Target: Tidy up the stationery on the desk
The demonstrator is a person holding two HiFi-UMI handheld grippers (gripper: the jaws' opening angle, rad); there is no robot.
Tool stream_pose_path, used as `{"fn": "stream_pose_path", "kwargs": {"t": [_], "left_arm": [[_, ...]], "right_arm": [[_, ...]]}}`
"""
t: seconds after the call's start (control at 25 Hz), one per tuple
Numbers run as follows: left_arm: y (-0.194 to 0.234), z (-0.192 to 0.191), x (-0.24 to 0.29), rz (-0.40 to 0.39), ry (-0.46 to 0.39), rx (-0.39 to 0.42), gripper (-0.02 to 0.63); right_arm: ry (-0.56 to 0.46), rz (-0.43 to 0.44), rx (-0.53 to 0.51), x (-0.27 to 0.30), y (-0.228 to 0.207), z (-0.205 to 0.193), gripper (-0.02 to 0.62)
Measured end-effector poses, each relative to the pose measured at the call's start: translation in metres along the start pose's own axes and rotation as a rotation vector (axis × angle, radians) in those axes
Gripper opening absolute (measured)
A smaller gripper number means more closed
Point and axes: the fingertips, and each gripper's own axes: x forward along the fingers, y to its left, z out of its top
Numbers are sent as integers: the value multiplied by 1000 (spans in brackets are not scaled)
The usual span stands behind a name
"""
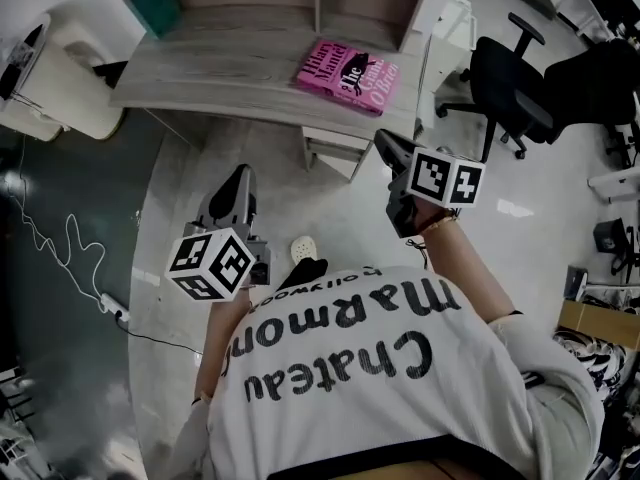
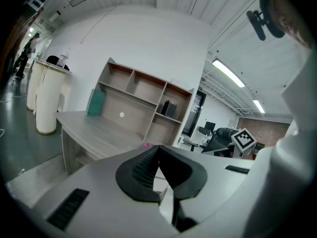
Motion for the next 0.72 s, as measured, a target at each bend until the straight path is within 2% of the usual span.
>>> {"fn": "stream_pose_path", "kwargs": {"t": [0.32, 0.56, 0.72], "left_arm": [[42, 46, 31, -61, -10, 30, 17], [66, 58, 56, -111, 15, 55, 17], [79, 52, 74, -135, 52, 44, 17]], "right_arm": [[-68, -40, 9, 38, 18, 33, 14], [-94, -108, -9, 60, 10, 31, 14], [-66, -161, 22, 70, -4, 17, 14]]}}
